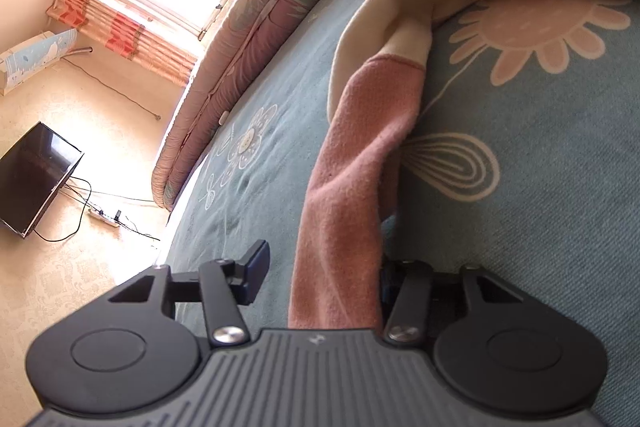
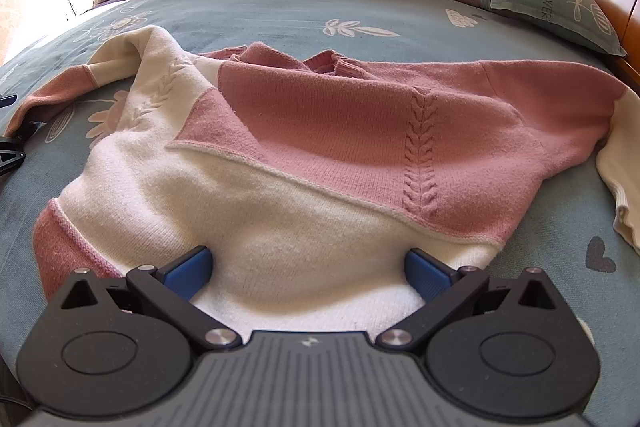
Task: Fold clothes
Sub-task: 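Grasp the pink sleeve cuff with the left gripper and pull it straight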
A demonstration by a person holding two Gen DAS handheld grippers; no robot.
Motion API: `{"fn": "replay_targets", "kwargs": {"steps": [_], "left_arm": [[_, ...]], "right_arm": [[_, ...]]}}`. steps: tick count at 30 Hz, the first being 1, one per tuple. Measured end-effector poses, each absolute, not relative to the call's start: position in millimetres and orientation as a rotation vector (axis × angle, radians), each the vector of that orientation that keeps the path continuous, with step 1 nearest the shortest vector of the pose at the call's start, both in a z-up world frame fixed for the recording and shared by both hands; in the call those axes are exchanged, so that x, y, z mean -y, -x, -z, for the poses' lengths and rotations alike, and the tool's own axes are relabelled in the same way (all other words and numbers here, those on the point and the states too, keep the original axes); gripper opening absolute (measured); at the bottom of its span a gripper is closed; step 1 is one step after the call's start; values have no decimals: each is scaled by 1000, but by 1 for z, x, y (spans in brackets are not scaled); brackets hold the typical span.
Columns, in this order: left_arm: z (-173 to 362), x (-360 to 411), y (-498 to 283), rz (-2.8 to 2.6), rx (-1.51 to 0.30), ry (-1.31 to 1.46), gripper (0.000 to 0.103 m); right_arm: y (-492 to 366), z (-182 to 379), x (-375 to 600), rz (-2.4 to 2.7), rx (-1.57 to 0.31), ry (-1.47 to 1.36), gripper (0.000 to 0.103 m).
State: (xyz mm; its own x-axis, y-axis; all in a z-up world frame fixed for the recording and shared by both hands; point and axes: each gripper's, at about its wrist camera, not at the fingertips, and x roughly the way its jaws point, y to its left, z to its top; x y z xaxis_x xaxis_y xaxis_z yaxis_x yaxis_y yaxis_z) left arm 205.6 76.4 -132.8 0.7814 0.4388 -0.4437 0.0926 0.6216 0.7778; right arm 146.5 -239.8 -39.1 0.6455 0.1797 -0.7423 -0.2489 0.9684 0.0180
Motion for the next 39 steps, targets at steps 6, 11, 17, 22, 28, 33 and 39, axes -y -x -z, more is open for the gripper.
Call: {"fn": "replay_targets", "kwargs": {"steps": [6,11,17,22,28,33,39], "left_arm": [[139,-74,-178,-192,-656,-895,25],[142,-74,-178,-165,-644,-939,23],[141,-73,-192,-137,-681,-925,8],[133,-79,-166,-84,-705,-895,8],[113,-97,-146,-39,-765,-788,13],[98,-98,-133,100,-803,-714,16],[72,-106,-136,232,-823,-505,30]], "right_arm": [[-147,39,240,-246,-835,89,103],[-148,39,240,-245,-838,90,103],[-147,38,239,-240,-840,90,103],[-147,39,239,-241,-842,91,103],[-147,39,239,-240,-842,92,103],[-148,38,238,-237,-847,94,103],[-151,36,238,-238,-870,97,103]]}}
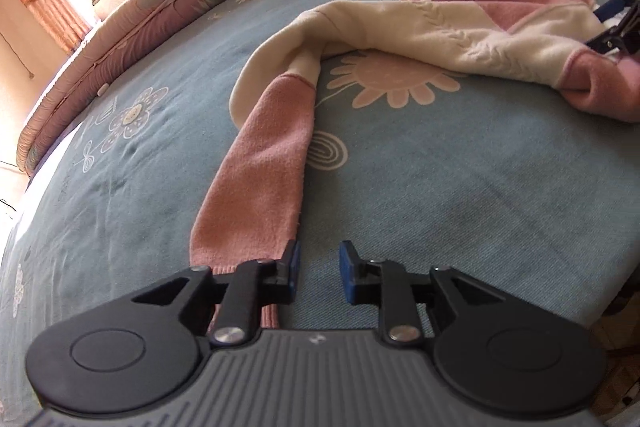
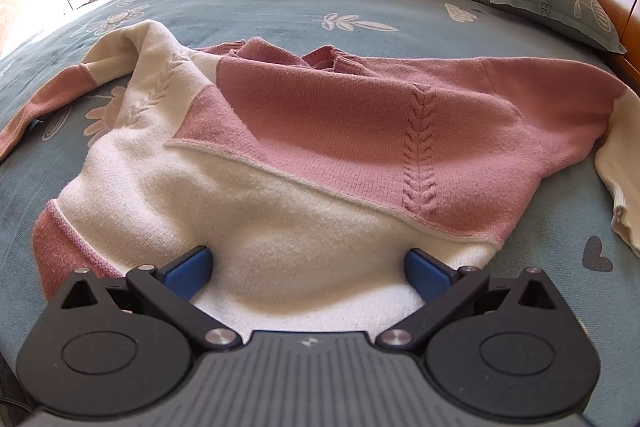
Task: Fold clothes
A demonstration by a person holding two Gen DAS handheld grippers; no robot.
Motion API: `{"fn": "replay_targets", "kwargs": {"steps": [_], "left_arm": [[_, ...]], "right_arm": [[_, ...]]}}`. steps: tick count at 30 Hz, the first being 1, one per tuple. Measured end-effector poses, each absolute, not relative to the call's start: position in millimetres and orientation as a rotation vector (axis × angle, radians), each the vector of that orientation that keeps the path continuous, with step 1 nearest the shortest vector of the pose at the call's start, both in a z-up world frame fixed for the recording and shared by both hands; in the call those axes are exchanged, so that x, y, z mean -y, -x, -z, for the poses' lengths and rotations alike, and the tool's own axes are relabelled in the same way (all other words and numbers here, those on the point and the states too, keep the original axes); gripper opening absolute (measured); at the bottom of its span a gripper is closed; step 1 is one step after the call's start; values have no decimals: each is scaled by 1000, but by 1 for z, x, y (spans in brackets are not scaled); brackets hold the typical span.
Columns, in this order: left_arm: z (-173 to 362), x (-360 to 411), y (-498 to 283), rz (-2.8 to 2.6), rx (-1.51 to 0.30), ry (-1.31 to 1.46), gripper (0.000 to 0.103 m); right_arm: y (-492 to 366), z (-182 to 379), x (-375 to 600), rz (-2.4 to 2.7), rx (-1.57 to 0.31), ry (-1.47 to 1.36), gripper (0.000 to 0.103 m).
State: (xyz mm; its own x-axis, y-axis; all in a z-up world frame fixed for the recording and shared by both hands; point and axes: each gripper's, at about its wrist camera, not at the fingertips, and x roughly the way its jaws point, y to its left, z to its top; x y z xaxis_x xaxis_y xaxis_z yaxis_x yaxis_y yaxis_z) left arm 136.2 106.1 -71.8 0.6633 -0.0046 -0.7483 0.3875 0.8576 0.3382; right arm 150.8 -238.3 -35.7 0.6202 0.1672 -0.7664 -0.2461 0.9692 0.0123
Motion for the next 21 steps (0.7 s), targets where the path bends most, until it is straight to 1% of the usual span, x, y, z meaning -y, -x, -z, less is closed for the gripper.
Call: {"fn": "replay_targets", "kwargs": {"steps": [1,5,7,8,10,12,14,15,20,21], "left_arm": [[68,-109,-139,237,-821,-468,37],[63,-122,-156,221,-819,-361,44],[65,-131,-166,233,-847,-287,56],[66,-135,-170,241,-860,-244,59],[69,-142,-178,259,-884,-155,71],[71,-147,-182,277,-886,-93,75],[75,-152,-187,295,-897,-46,83],[77,-154,-189,304,-902,-23,91],[93,-162,-191,302,-914,32,93],[94,-162,-189,307,-910,32,96]], "right_arm": [[-152,35,238,-239,-878,97,103],[-159,16,241,-275,-899,72,103],[-165,2,241,-303,-898,66,103],[-170,-11,239,-325,-884,74,103],[-182,-35,231,-374,-855,102,103],[-197,-57,214,-433,-826,158,103],[-214,-70,189,-506,-809,210,103],[-224,-74,174,-546,-806,233,103],[-278,-77,85,-711,-786,387,103],[-288,-75,65,-743,-778,419,103]]}}
